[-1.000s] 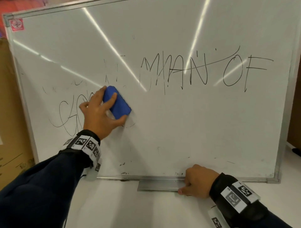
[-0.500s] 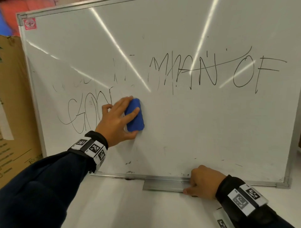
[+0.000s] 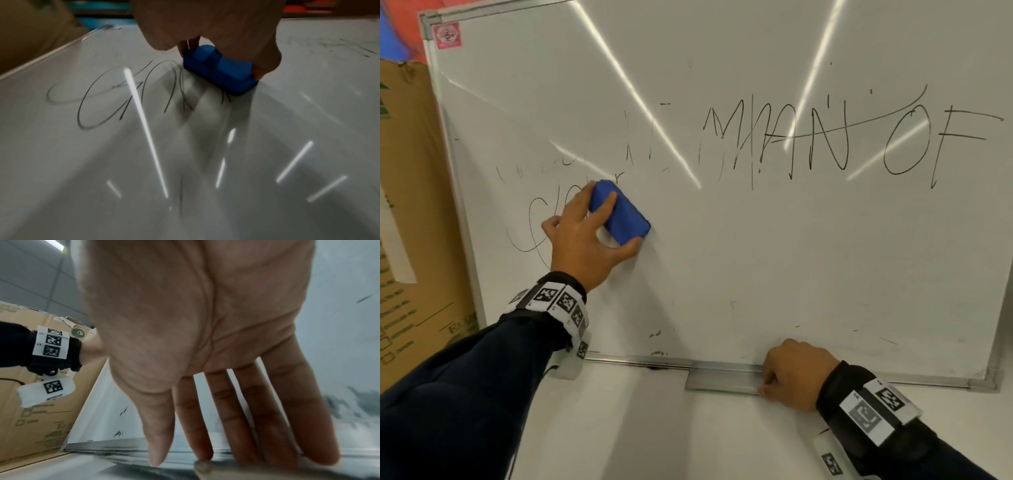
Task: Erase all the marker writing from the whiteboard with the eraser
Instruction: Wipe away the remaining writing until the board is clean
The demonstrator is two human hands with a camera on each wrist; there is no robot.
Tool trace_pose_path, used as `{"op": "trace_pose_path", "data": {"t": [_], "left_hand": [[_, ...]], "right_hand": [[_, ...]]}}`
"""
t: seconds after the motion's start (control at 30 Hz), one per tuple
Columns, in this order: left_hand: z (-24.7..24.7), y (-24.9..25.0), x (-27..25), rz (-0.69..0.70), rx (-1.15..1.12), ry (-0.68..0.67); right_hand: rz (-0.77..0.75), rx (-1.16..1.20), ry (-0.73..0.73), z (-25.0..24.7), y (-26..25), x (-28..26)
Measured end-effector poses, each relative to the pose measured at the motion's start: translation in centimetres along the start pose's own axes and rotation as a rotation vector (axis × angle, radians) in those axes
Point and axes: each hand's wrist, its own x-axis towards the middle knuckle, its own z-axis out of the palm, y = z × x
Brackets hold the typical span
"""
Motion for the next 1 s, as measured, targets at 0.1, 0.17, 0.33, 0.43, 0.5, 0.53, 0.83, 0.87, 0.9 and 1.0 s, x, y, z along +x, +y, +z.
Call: {"op": "trace_pose_path", "data": {"t": [0.1,0.17,0.33,0.43,0.5,0.53,0.83,0.87,0.9,1.0], "left_hand": [[0.1,0.6,-1.0,0.134,0.077,-0.055],[-0.1,0.6,-1.3,0.305,0.132,-0.129],[-0.1,-0.2,-1.1,0.044,0.070,-0.065],[0.3,1.0,-2.2,0.169,0.071,-0.113],[0.2,0.9,-2.3,0.221,0.112,-0.132],[0.1,0.5,-2.0,0.161,0.114,-0.103],[-0.4,0.7,-0.7,0.152,0.117,-0.107],[-0.5,0.6,-0.3,0.125,0.111,-0.099],[-0.6,0.5,0.2,0.052,0.076,-0.077],[-1.0,0.4,1.2,-0.223,-0.046,0.010]], "right_hand": [[-0.025,-0.008,-0.011,0.1,-0.5,0.4],[-0.046,-0.004,-0.020,0.1,-1.1,0.8],[-0.085,0.034,-0.028,0.1,-2.3,1.7],[-0.082,0.031,-0.031,-0.1,-3.0,2.1],[-0.082,0.014,-0.047,-0.3,-3.3,2.3],[-0.086,0.007,-0.050,-0.5,-3.5,2.3],[-0.091,-0.034,-0.056,-0.8,-4.5,2.7],[-0.092,-0.036,-0.056,-0.8,-4.6,2.8],[-0.089,-0.041,-0.060,-0.9,-4.7,2.8],[-0.091,-0.050,-0.061,-0.8,-4.8,2.8]]}}
